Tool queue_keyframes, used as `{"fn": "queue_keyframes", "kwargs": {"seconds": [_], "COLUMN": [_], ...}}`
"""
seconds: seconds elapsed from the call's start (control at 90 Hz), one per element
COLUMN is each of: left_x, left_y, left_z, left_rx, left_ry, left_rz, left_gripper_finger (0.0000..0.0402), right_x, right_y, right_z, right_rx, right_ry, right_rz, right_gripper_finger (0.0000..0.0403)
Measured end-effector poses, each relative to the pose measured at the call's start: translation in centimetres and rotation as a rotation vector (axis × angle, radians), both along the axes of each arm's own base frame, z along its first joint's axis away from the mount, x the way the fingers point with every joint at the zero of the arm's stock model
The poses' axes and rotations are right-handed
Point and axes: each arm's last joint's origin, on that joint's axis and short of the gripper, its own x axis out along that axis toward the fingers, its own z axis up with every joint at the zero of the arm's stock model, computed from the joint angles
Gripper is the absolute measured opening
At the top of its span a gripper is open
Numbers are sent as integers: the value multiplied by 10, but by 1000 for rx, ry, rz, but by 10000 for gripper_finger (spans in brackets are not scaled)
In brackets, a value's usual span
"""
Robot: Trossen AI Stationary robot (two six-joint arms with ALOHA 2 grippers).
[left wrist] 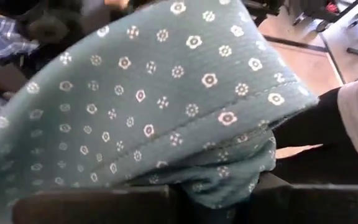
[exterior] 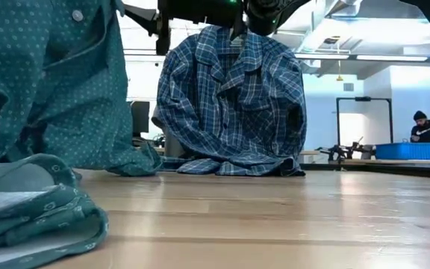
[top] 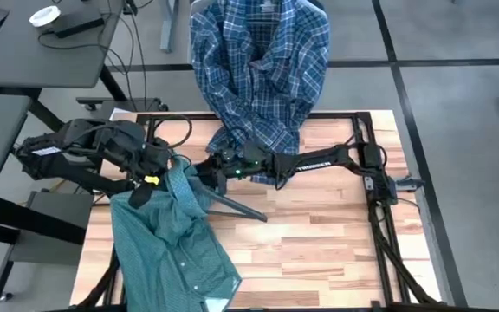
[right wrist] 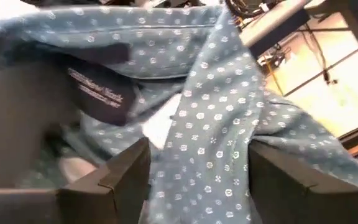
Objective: Hang clothes
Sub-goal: Put the green polo shirt on the gray hanger
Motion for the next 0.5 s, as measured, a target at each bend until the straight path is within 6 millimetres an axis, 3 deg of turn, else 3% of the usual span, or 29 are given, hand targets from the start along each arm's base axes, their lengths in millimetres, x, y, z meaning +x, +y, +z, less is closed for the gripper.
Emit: {"fn": "queue_keyframes", "kwargs": {"seconds": [0.256,0.367,0.5], "left_x": [1,1,-4], "left_y": [0,0,-2], "left_z": [1,0,-2], "left_rx": [-2,-15,-58], "left_ry": [-7,5,45], "left_rz": [-3,11,-9], "left_gripper_finger": [25,25,25], "right_x": [1,1,-1], "right_y": [7,0,-24], "right_z": [-4,-13,-27], "right_rx": [-139,-176,-211], "right_ry": [19,110,250], "right_rz": [-5,-29,-75], "right_gripper_finger": [22,5,2]}}
